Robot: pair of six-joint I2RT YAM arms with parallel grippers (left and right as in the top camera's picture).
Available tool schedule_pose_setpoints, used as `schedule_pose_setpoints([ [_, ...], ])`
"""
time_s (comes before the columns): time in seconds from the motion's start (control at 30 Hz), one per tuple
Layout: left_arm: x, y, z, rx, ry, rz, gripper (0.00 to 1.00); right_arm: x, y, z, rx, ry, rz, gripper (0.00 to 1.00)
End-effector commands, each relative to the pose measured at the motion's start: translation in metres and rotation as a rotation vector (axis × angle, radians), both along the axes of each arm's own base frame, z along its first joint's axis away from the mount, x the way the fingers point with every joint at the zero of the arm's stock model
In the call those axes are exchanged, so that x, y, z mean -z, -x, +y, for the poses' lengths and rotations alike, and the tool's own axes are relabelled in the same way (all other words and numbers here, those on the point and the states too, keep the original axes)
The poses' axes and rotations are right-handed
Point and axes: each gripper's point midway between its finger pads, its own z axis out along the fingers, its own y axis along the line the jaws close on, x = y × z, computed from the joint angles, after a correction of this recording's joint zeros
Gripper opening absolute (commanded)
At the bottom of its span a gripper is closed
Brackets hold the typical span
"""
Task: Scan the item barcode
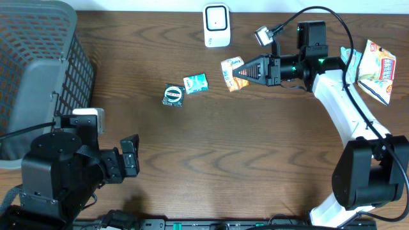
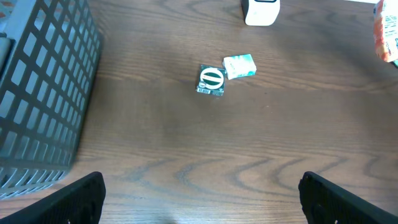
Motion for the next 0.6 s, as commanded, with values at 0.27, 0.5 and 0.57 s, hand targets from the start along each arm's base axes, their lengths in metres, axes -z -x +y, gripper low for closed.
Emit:
schedule_pose_setpoints([
  [0.27, -0.003, 0.0004, 0.0011, -0.013, 0.01, -0.007, 0.98, -0.0029, 0.0047, 0.0017, -0.022, -0.019, -0.006, 0.01],
  [0.5, -0.003, 0.0004, 0.0011, -0.013, 0.01, -0.007, 0.98, -0.0023, 0.0044, 0.0019, -0.02, -0.017, -0.005, 0.01],
  [0.57, -0.003, 0.0004, 0.0011, -0.013, 0.01, -0.007, 0.98, -0.0017, 0.0039, 0.002, -0.018, -0.014, -0.005, 0.01],
])
